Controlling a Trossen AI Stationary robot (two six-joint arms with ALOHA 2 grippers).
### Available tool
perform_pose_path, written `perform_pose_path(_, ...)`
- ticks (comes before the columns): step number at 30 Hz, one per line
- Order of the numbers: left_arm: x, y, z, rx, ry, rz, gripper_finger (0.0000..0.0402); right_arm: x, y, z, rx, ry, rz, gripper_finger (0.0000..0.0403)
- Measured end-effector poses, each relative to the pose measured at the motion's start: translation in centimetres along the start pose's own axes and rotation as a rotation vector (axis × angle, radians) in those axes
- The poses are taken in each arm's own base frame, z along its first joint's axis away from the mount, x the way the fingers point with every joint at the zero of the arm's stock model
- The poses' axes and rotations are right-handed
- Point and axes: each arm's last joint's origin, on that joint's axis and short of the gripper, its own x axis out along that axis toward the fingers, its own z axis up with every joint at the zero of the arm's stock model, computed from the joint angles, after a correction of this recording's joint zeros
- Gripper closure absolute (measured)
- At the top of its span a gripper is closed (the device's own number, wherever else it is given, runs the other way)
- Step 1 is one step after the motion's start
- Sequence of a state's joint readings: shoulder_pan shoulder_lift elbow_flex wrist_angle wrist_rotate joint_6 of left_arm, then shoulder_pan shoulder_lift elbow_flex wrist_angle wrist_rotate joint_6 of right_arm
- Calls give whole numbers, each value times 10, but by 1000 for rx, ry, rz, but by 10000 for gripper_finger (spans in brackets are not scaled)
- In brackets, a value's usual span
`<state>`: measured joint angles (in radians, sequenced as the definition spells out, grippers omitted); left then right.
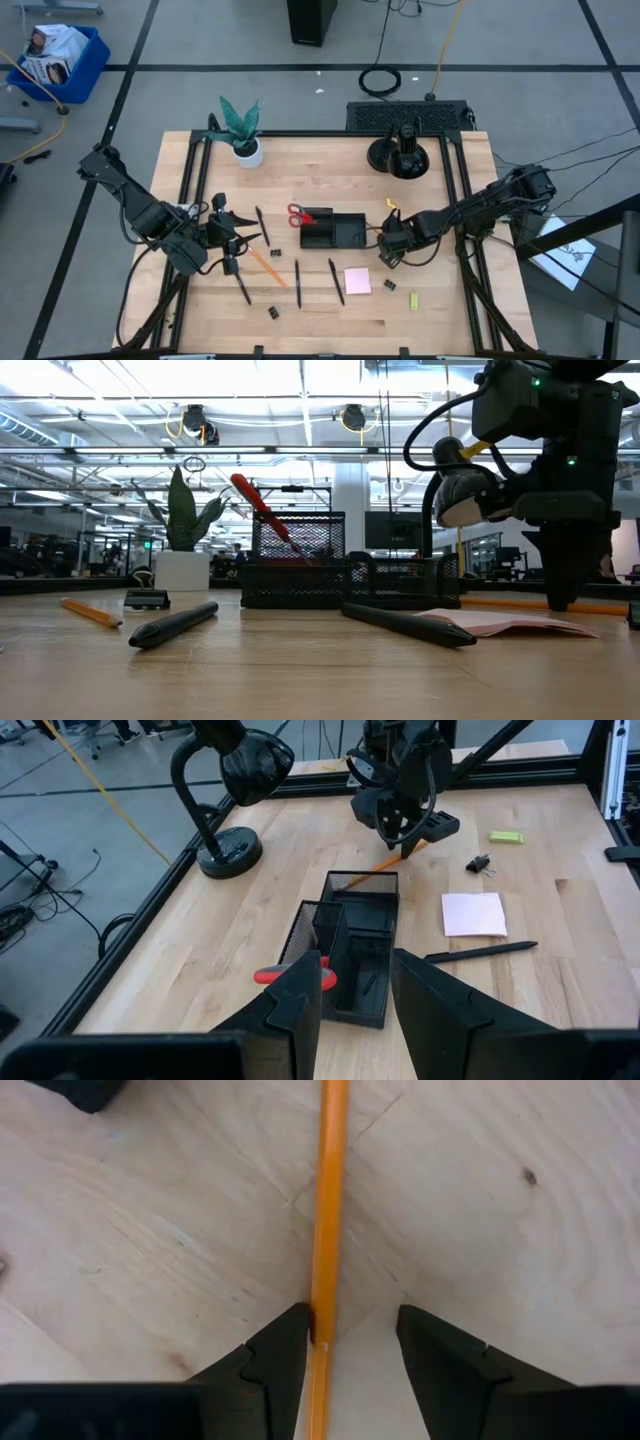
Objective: Pick and place office supplies into organizer
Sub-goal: Put the right orange pencil into the desk organizer
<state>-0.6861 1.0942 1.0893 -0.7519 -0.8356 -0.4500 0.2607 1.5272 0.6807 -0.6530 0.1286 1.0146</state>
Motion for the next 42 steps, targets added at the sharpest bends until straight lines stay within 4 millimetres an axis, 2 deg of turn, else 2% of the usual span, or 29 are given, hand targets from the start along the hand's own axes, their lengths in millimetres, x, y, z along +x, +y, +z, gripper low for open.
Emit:
perform_pose_path(21, 0, 0, 0, -4, 0, 0, 275, 0, 3, 1, -40, 3, 35, 327)
perform_pose_path(29, 0, 0, 0, -4, 0, 0, 275, -1, 3, 1, -53, 2, 43, 372)
perform_pose_path(36, 0, 0, 0, -4, 0, 0, 275, -17, 2, 3, -42, -57, 123, 383)
perform_pose_path(42, 0, 0, 0, -4, -1, 0, 275, -31, -8, 2, -20, -97, 143, 381)
